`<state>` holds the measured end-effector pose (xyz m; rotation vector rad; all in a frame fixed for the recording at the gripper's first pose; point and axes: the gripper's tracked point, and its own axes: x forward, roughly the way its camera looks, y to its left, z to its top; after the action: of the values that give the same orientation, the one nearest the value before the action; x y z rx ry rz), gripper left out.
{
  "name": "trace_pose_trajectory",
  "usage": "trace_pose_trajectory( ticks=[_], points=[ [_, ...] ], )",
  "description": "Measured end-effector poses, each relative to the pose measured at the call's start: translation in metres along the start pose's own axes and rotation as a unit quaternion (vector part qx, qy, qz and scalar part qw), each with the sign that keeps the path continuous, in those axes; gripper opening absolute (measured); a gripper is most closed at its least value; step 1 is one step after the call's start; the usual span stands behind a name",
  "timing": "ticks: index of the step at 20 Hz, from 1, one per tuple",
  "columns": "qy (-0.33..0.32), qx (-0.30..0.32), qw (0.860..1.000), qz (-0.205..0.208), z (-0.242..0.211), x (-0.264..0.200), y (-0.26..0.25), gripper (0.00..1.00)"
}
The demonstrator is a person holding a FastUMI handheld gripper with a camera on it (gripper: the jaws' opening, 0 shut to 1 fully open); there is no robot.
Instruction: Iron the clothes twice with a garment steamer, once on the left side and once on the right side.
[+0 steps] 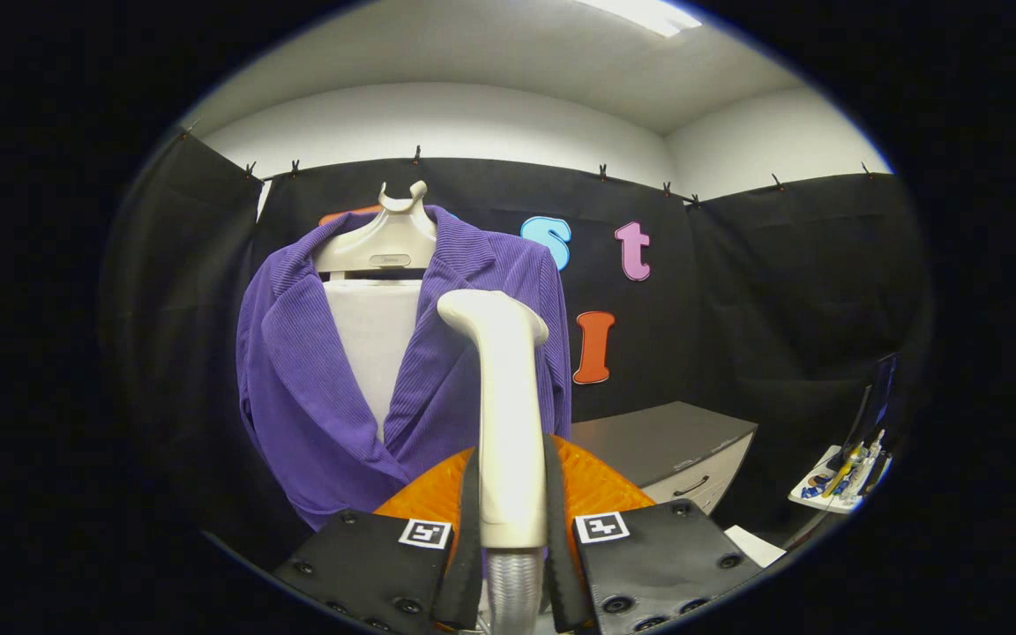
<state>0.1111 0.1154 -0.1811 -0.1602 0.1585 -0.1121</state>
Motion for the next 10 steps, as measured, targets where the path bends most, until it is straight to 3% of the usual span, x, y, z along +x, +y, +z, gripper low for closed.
trace_pose_trajectory(
  ticks=[10],
  points=[
    [0.034, -0.001, 0.999, -0.010, -0.041, -0.003, -0.010, 0.38]
  ],
)
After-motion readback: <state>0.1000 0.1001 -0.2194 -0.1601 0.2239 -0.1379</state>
